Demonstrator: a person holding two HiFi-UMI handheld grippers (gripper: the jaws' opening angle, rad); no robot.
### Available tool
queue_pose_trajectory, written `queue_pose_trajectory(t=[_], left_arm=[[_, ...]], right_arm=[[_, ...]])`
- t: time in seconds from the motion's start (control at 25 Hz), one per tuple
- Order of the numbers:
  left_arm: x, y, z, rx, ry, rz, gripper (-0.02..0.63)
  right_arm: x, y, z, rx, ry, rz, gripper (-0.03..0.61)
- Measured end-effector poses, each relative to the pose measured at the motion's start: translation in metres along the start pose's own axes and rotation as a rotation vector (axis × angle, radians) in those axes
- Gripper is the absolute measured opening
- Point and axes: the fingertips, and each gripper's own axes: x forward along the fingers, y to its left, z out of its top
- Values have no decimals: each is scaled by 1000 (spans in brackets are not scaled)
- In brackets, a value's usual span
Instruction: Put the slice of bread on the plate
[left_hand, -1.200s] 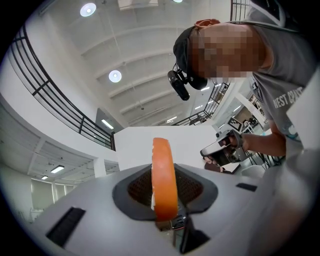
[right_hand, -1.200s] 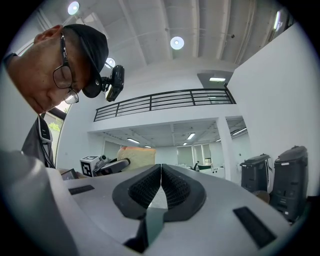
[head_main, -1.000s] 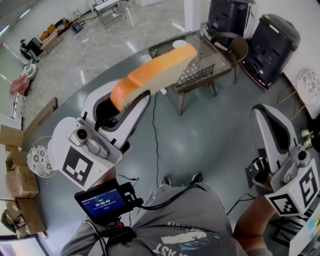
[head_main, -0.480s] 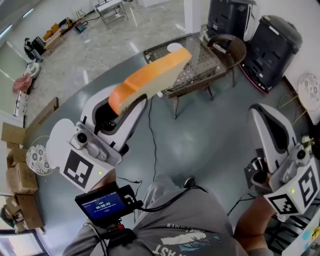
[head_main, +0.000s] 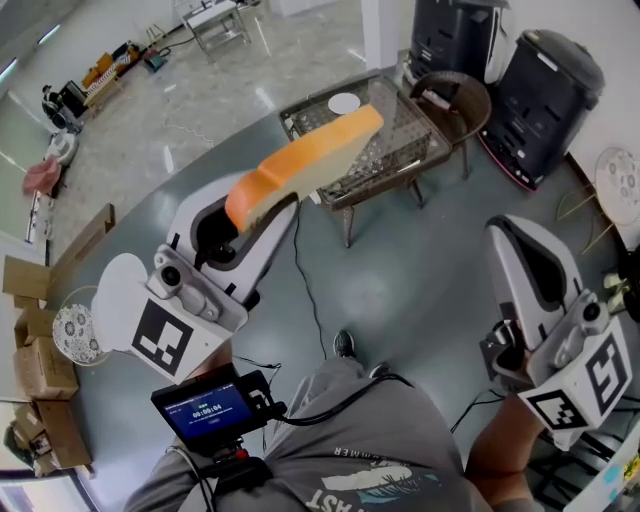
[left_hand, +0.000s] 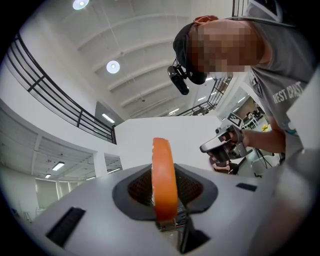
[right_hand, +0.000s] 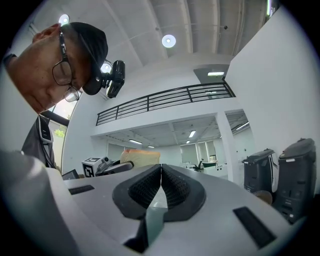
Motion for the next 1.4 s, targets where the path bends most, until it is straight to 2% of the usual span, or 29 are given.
queue_pose_trajectory(t=[0.16, 0.32, 0.72, 0.96, 1.4], left_arm=[[8, 21, -2, -2, -14, -14, 101], [16, 35, -18, -6, -14, -36, 101], [29, 74, -41, -38, -79, -58, 101], [37, 82, -39, -34, -75, -36, 101], [92, 80, -59, -27, -10, 24, 101]], right_arm=[[19, -6, 9, -9, -12, -18, 6], [35, -14, -3, 4, 3, -31, 6], [70, -27, -1, -41, 8, -79, 6], [77, -40, 7, -40, 10, -64, 6], [86, -112, 5, 5, 23, 20, 6]])
